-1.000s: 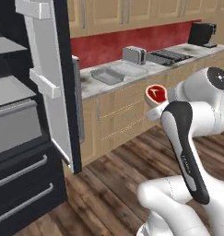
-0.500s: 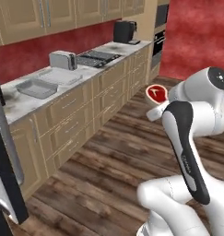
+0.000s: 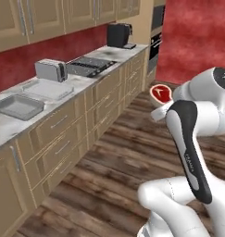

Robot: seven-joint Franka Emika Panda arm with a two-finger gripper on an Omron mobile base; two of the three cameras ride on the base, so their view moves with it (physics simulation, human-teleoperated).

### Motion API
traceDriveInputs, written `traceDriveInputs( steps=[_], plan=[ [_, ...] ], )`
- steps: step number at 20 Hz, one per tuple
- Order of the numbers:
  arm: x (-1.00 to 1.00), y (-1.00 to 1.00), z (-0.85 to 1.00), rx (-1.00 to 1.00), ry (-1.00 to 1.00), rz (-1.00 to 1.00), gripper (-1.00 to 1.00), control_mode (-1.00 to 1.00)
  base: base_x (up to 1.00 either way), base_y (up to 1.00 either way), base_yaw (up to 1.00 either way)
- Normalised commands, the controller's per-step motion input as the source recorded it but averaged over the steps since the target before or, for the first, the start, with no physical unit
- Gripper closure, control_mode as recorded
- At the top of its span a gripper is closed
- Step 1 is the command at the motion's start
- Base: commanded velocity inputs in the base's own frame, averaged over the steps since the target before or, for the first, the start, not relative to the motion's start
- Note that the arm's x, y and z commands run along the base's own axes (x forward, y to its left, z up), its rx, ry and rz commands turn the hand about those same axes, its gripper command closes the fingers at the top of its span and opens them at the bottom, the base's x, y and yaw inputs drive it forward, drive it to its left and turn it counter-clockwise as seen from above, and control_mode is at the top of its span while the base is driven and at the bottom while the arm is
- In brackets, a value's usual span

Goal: Place one broccoli and one steak in each tupperware on the nearby counter, to pack two identical lunches.

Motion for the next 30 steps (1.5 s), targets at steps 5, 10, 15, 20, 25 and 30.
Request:
traceDriveInputs(
  steps=[5,10,15,20,25,30],
  plan=[
    [0.0,0.0,0.0,0.0,0.0,0.0,1.0,1.0,1.0,0.0,0.37],
    [0.0,0.0,0.0,0.0,0.0,0.0,1.0,1.0,1.0,0.0,0.57],
    [0.0,0.0,0.0,0.0,0.0,0.0,1.0,1.0,1.0,0.0,0.59],
    [0.0,0.0,0.0,0.0,0.0,0.0,1.0,1.0,1.0,-0.22,0.51],
    [0.0,0.0,0.0,0.0,0.0,0.0,1.0,1.0,0.45,-0.77,0.2],
    [0.0,0.0,0.0,0.0,0.0,0.0,1.0,1.0,-0.02,-0.9,0.0]
  ],
)
